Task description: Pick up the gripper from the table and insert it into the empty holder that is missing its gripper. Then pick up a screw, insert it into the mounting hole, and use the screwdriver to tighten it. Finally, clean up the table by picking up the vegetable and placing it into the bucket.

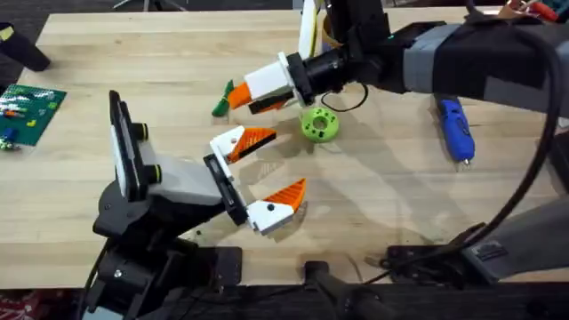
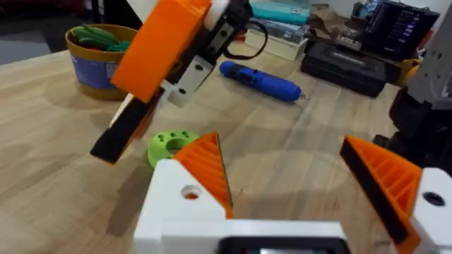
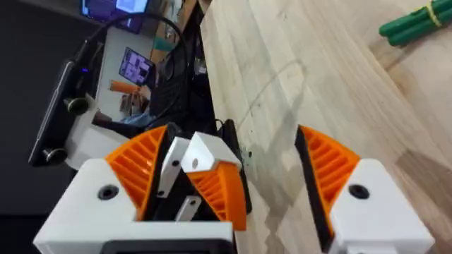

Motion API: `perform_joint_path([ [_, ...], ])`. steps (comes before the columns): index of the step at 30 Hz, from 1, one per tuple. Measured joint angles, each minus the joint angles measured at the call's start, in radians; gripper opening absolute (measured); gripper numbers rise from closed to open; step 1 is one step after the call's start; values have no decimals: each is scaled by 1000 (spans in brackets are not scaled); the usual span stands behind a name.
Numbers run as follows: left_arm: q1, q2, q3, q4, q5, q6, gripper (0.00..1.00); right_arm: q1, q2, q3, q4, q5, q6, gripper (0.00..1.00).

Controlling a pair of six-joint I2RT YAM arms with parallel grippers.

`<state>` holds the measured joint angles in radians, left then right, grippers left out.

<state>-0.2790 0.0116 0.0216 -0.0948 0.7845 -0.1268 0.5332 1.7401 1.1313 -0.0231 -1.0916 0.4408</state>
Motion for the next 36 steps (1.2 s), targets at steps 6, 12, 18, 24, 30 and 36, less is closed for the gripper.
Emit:
perform_joint_path([
  [6, 0, 0, 0, -1, 5, 0, 983, -54, 0, 0, -9, -37, 0, 993],
  [12, 0, 0, 0, -1, 6, 0, 983, -134, 0, 2, -224, -50, -55, 993],
  [18, 0, 0, 0, -1, 6, 0, 983, -161, 0, 0, -376, -41, -146, 992],
  [24, 0, 0, 0, -1, 6, 0, 983, -149, 0, 1, -483, -94, -260, 993],
  [30, 0, 0, 0, -1, 6, 0, 983, -104, 0, 0, -549, -124, -402, 993],
  [36, 0, 0, 0, -1, 6, 0, 983, -83, 0, 0, -478, -130, -394, 870],
])
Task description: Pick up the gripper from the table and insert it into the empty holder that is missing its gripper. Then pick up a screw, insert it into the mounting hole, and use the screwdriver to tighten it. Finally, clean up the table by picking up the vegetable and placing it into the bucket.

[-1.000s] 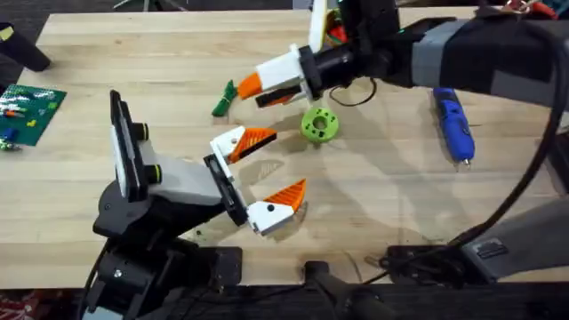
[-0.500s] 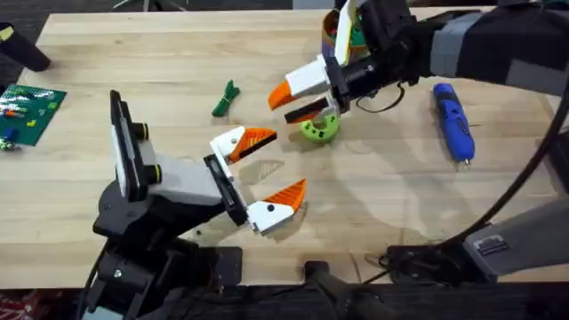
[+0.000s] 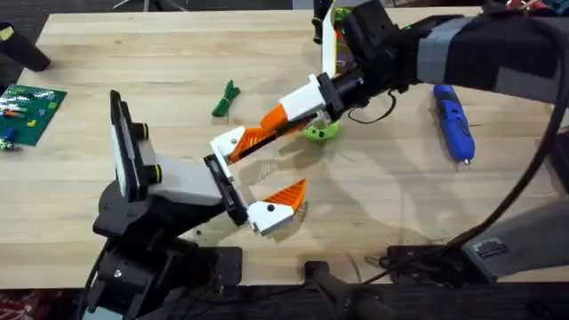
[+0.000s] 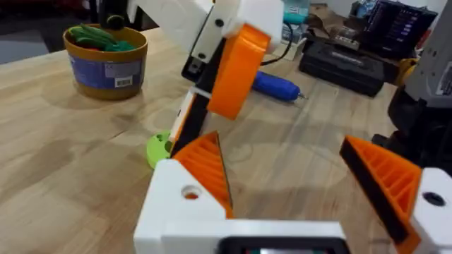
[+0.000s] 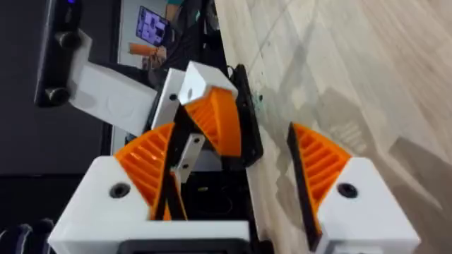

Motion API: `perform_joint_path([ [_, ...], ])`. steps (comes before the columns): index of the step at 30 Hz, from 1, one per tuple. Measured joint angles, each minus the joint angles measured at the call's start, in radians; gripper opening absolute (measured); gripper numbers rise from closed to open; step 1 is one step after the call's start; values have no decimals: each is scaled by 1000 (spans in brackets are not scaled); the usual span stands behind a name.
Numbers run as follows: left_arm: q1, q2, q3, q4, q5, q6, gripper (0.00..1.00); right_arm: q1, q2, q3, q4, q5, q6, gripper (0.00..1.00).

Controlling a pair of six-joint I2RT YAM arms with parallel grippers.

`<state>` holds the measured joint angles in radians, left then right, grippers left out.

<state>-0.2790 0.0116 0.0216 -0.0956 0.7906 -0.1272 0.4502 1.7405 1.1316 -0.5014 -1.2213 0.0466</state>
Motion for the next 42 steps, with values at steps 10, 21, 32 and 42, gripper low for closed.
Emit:
perform_joint_path([
  [10, 0, 0, 0, 0, 0, 0, 983, 27, 1, -1, 82, 0, 106, 784],
  [21, 0, 0, 0, -2, 0, -3, 983, 44, 74, -1, 82, -55, 130, 363],
  [32, 0, 0, 0, -1, 0, -3, 983, 43, 71, 0, 104, -105, 141, 21],
  [42, 3, 0, 0, 2, -37, 18, 983, 49, 71, -3, 247, -89, 256, 20],
])
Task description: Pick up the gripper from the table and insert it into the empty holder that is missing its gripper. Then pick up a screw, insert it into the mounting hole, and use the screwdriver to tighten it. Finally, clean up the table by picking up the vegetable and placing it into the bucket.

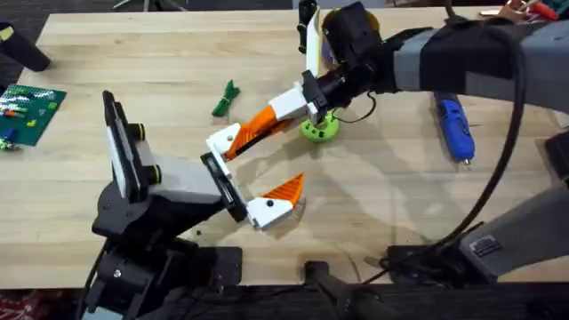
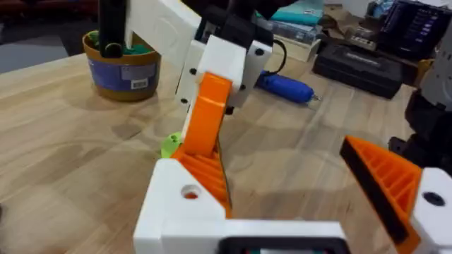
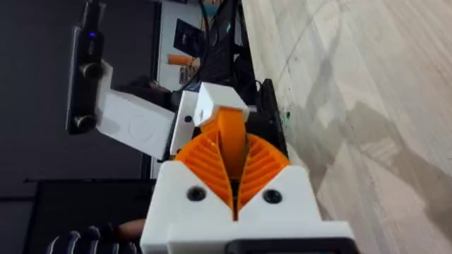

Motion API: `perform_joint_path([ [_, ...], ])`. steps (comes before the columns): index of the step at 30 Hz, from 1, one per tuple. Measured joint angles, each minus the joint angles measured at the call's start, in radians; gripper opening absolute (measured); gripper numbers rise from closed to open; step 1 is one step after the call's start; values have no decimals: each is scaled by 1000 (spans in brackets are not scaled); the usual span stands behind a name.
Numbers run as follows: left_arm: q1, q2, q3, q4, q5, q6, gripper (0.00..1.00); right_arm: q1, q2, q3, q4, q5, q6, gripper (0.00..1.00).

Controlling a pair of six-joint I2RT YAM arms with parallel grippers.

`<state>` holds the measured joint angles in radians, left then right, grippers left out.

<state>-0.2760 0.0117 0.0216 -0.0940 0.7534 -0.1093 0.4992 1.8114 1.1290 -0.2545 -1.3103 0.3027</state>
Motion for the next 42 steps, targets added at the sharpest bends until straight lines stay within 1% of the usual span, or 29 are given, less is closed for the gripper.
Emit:
perform_joint_path([
  [8, 0, 0, 0, 0, -21, 0, 983, 5, 0, -1, 47, 25, 70, 19],
  [14, 6, 0, 0, 1, -39, 1, 983, 9, 0, -3, 116, 45, 111, 19],
  [22, 5, 0, 0, 4, -47, 0, 983, 0, 0, -3, 127, 51, 138, 19],
  [29, 5, 0, 0, 8, -101, -8, 983, -18, 0, -3, 142, 82, 163, 19],
  [34, 5, 0, 0, 8, -131, -28, 983, 0, 0, -2, 155, 127, 187, 19],
  [42, 13, 1, 0, 8, -208, -37, 983, 44, 0, -2, 292, 213, 268, 19],
])
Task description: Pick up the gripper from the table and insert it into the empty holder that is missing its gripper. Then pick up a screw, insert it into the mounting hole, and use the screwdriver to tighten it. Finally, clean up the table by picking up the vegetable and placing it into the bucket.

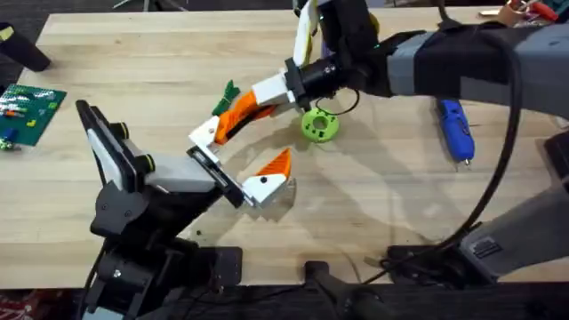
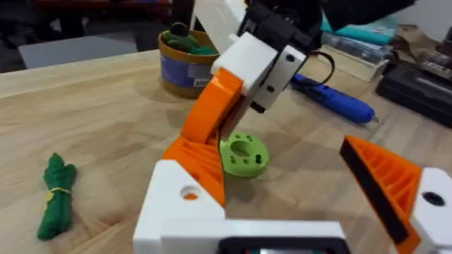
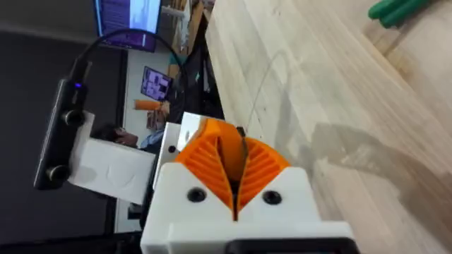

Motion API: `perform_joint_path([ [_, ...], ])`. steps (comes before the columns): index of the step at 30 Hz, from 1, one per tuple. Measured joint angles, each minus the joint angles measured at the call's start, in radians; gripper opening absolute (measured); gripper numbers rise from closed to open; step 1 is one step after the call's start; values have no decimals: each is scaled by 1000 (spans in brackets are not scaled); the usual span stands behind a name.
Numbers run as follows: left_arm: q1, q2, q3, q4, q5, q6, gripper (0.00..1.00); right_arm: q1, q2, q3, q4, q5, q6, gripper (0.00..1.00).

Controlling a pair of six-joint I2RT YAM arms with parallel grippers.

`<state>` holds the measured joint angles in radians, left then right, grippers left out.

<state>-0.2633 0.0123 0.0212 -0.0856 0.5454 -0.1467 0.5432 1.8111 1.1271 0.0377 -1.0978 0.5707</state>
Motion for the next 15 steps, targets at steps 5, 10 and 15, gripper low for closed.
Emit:
perform_joint_path([
  [5, 4, 0, 0, 0, -38, 0, 983, 43, -1, 0, 61, 41, 32, 18],
  [10, 5, 0, 0, 0, -46, 0, 983, 67, -1, 0, 72, 57, 37, 18],
  [15, 5, 0, 0, 0, -46, 0, 983, 69, 0, 0, 73, 57, 32, 18],
])
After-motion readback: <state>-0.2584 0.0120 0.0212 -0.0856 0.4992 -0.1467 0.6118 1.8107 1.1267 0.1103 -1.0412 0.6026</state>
